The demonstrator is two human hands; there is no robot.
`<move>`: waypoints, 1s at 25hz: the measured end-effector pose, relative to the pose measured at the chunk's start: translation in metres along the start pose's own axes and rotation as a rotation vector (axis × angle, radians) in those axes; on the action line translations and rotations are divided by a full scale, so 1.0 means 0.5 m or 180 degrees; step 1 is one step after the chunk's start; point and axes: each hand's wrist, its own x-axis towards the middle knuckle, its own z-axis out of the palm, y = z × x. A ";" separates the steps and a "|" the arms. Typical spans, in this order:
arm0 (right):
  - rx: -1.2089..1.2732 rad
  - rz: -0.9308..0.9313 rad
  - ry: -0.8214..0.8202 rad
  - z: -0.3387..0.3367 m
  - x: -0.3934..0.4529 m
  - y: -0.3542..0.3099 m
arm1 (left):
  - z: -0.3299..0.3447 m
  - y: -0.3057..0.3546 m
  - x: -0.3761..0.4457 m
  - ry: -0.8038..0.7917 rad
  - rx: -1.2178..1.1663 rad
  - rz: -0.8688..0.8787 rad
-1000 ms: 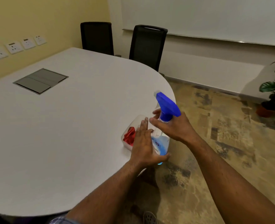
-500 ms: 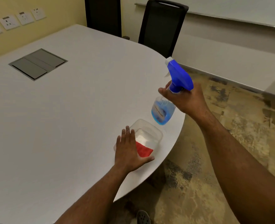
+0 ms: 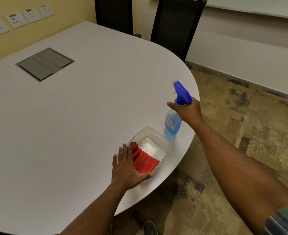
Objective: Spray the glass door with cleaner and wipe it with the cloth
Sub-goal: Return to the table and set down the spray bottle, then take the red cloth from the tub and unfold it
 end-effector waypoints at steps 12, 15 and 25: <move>-0.0596 0.0523 -0.0435 0.012 -0.021 0.063 | 0.007 -0.012 -0.001 0.0050 -0.0289 0.0103; -0.0905 0.0933 -0.0186 0.002 -0.086 0.078 | 0.002 -0.024 -0.002 0.0164 -0.0802 0.0195; -0.2605 -0.0468 -0.1153 0.170 -0.317 0.097 | -0.017 -0.078 0.021 0.0764 -0.0490 0.0059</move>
